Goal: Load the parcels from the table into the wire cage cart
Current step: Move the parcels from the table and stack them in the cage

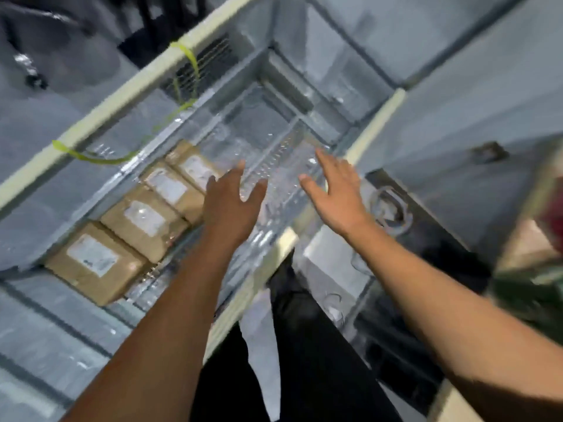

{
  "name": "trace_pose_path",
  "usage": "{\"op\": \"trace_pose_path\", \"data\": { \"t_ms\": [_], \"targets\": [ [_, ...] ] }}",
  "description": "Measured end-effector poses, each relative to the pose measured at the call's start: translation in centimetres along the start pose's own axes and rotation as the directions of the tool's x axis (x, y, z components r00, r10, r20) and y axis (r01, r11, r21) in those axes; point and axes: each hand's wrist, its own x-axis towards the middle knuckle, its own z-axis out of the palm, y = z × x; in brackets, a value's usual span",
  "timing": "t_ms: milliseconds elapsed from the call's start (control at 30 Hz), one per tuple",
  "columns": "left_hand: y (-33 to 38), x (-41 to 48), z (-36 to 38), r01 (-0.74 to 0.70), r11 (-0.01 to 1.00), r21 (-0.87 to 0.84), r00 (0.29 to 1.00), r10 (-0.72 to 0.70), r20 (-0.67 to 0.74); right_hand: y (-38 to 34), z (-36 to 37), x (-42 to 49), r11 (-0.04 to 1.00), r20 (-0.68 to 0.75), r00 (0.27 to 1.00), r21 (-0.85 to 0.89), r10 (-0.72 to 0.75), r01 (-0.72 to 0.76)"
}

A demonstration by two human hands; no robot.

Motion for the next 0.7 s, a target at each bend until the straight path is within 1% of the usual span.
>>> {"op": "trace_pose_path", "data": {
  "t_ms": [100,167,233,267,333,400,500,567,700],
  "targets": [
    [3.0,-4.8,1.7,-0.21,0.97,0.123,0.974,0.197,0.111,1.7,-2.8,-9.1,0.98,-0.129,0.977,0.128,0.169,-0.152],
    [5.5,-8.2,3.2,-0.29,0.947,0.139,0.945,0.26,0.199,3.8,-4.0,-14.6,0.943,-0.17,0.938,0.199,0.301,-0.266],
    [7.9,-11.9,4.8,-0.382,0.912,0.15,0.898,0.327,0.294,6.4,-5.0,-19.4,0.902,-0.231,0.886,0.265,0.402,-0.34],
    [8.8,-13.6,5.6,-0.45,0.876,0.176,0.859,0.37,0.355,7.6,-5.5,-21.8,0.885,-0.25,0.865,0.295,0.435,-0.36],
    [10.3,-16.5,7.7,-0.596,0.772,0.223,0.752,0.439,0.491,9.9,-6.7,-26.5,0.847,-0.287,0.816,0.357,0.502,-0.395],
    [11.3,-19.0,10.2,-0.707,0.665,0.239,0.656,0.491,0.573,11.9,-7.8,-31.1,0.81,-0.332,0.757,0.404,0.563,-0.425],
    [13.4,-24.4,13.7,-0.804,0.558,0.206,0.546,0.554,0.629,14.2,-9.4,-38.0,0.769,-0.431,0.649,0.475,0.627,-0.427],
    [14.7,-29.3,15.9,-0.864,0.478,0.161,0.455,0.601,0.657,15.5,-10.1,-43.1,0.718,-0.458,0.566,0.554,0.685,-0.421],
    [15.5,-40.3,19.2,-0.912,0.407,0.06,0.336,0.652,0.679,17.8,-10.7,-54.2,0.672,-0.524,0.435,0.659,0.732,-0.338]
  ]
}}
